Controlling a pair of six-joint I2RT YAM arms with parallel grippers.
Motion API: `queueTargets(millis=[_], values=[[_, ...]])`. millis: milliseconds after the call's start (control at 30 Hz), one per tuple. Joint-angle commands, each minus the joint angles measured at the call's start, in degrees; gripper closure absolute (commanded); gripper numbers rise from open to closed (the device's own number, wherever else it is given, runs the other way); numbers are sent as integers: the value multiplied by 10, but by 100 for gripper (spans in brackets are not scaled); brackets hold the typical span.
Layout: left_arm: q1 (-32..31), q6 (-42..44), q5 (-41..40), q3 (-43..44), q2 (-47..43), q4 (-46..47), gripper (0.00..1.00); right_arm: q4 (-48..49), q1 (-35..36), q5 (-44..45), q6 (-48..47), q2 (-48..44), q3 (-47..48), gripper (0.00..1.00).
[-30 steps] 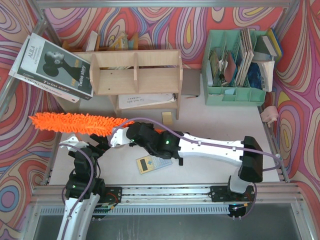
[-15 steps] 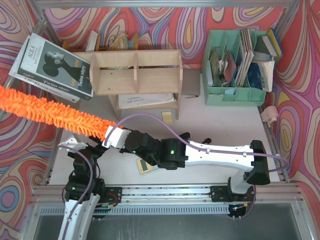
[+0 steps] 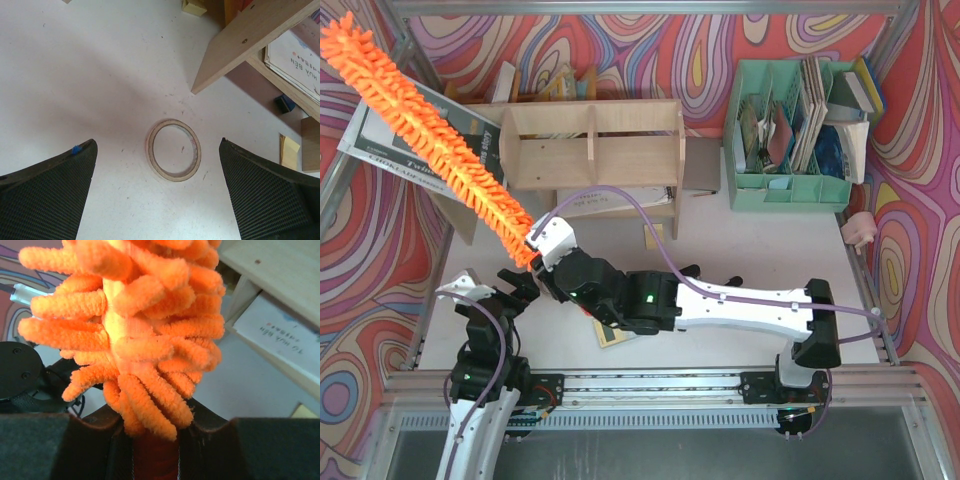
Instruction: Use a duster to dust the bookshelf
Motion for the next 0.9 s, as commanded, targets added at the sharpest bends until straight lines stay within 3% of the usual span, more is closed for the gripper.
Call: queueTargets(millis=[0, 300, 567, 867], values=[[3, 8, -7, -7, -8, -10, 2, 21, 6, 8, 94, 27, 19, 100], [3, 9, -5, -10, 0, 0, 1, 24, 6, -14, 120, 81, 12, 100], [3, 9, -5, -9, 8, 4, 2, -36, 4, 54, 170, 98, 3, 100], [3, 11, 2, -9, 16, 11, 2, -69, 1, 56, 200, 108, 21, 100]])
